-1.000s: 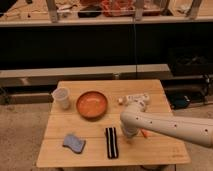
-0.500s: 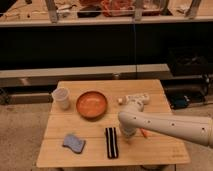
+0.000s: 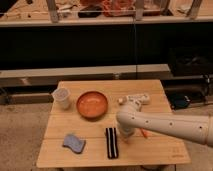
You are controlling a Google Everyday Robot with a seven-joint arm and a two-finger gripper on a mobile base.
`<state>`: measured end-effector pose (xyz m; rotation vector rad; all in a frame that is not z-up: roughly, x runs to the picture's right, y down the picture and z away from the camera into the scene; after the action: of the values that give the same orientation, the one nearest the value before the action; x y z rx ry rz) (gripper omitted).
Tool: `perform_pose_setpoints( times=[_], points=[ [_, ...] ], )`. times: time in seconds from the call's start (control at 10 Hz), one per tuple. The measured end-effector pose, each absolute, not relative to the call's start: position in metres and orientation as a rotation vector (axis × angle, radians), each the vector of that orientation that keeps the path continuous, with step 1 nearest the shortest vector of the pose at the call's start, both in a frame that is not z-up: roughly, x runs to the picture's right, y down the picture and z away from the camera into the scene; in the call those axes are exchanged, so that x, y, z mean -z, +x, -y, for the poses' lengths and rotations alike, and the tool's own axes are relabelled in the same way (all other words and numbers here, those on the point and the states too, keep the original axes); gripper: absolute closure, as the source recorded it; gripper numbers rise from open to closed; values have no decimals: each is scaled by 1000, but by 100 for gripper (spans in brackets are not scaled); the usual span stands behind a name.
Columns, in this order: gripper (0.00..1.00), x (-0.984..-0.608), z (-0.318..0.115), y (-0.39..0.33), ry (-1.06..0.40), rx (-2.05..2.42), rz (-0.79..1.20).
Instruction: Push the eraser across the table
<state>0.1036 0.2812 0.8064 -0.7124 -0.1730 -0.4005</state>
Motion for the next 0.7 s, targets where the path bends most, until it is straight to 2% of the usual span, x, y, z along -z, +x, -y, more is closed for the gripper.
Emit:
perform_pose_setpoints(
  times=[0.7],
  points=[
    [100, -807, -281, 95, -715, 433, 176]
  ],
)
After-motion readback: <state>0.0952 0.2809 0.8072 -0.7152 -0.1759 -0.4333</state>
